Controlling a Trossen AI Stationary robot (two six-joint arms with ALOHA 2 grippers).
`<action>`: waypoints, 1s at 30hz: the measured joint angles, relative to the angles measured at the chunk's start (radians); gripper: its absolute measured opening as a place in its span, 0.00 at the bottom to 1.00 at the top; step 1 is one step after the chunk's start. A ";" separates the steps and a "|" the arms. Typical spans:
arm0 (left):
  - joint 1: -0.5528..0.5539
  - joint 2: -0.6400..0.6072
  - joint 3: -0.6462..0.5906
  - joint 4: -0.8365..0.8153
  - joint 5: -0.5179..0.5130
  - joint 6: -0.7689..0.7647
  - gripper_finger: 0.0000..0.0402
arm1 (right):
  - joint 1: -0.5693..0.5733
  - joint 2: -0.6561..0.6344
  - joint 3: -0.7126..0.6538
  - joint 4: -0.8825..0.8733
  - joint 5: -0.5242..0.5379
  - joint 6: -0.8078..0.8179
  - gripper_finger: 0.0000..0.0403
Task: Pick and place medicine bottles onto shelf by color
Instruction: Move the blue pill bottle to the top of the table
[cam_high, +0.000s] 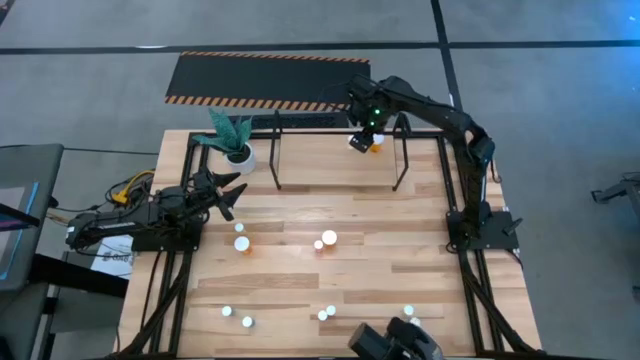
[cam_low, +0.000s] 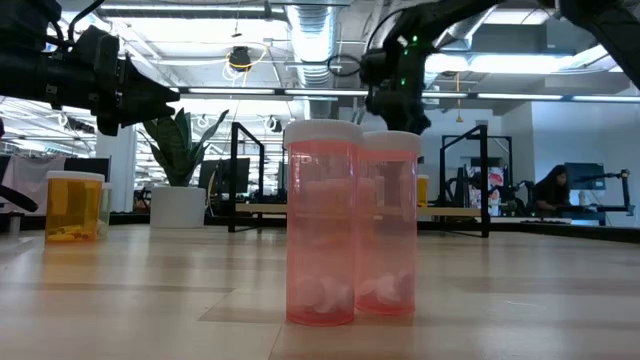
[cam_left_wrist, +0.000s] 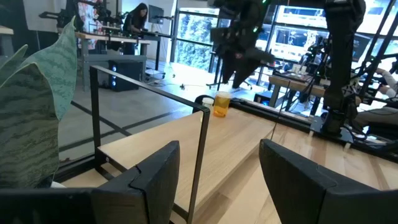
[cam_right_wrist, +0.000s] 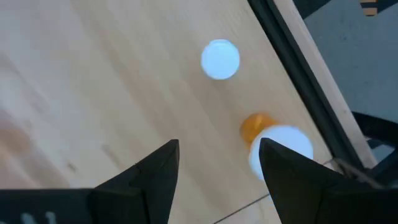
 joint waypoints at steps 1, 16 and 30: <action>0.000 0.000 0.000 0.000 0.000 0.000 0.52 | 0.007 -0.015 0.000 -0.009 -0.005 0.012 0.61; 0.000 0.000 0.000 0.000 0.000 0.000 0.52 | 0.240 -0.094 -0.055 -0.202 -0.055 0.275 0.61; 0.000 0.000 0.000 0.000 0.000 0.000 0.52 | 0.549 -0.382 -0.521 0.100 -0.106 0.842 0.59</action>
